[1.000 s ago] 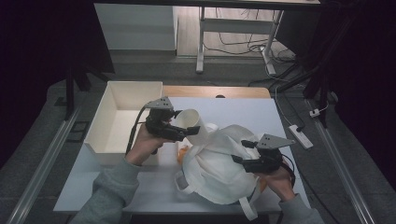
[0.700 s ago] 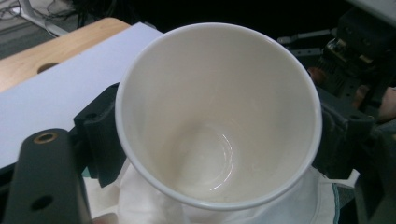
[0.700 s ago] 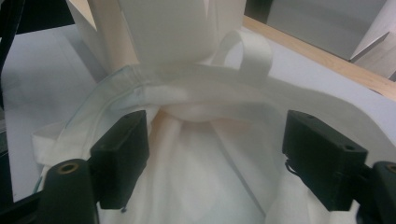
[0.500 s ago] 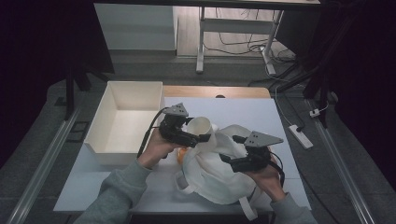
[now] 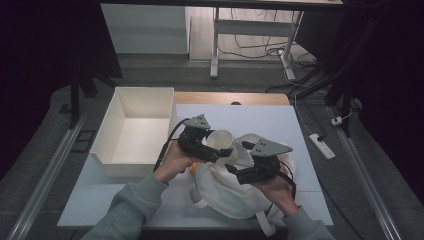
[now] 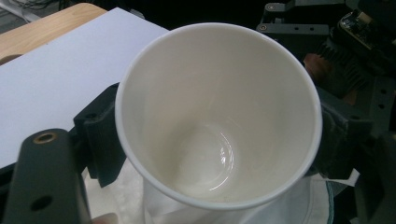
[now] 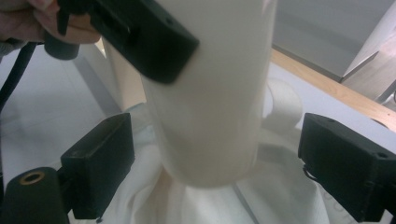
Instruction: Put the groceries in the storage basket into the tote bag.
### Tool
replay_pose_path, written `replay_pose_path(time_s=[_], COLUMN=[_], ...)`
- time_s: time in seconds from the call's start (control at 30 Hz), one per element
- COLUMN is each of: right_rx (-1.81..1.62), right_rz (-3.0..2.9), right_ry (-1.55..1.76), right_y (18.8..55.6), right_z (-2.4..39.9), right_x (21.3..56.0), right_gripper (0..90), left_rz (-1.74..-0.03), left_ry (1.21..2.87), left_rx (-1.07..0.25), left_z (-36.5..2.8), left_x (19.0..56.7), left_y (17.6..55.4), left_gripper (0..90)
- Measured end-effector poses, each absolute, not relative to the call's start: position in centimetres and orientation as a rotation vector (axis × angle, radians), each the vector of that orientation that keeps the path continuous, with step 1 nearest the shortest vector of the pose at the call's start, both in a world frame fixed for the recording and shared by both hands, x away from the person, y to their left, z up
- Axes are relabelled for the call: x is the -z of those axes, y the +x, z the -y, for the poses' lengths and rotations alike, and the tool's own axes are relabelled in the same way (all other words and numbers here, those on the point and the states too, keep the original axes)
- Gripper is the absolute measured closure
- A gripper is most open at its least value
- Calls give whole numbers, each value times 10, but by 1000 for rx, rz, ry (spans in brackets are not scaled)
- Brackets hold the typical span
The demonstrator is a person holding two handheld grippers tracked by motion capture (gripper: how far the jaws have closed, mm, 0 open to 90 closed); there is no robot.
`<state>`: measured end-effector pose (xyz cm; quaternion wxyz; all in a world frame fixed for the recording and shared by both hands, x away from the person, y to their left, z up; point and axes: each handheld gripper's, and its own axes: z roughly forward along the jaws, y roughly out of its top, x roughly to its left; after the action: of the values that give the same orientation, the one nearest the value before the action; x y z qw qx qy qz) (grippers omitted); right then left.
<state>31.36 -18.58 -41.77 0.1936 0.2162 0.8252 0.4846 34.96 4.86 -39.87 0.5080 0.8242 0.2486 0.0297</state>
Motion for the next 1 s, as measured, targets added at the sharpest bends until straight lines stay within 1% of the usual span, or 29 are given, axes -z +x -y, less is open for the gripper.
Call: replay_pose_path(time_s=[0.23,0.4,0.47,0.57,0.6,1.0], right_rx=[-1338,-1327,-1319,-1309,-1314,-1286], right_rz=[-2324,-2316,-2307,-2286,-2282,-2271], right_ry=[595,587,592,598,598,601], right_y=[314,314,314,314,314,312], right_z=[174,168,166,167,168,166], right_x=[421,423,424,425,425,425], right_gripper=[109,130,146,214,219,228], left_rz=[-595,-589,-588,-585,-587,-578], left_ry=[1988,1992,1995,1995,1995,1999], left_rx=[-64,-53,-51,-49,-52,-58], left_z=[-45,-41,-40,-39,-39,-39], left_x=[400,401,402,402,402,402], left_y=[349,349,348,348,348,347], left_gripper=[195,195,194,195,195,191])
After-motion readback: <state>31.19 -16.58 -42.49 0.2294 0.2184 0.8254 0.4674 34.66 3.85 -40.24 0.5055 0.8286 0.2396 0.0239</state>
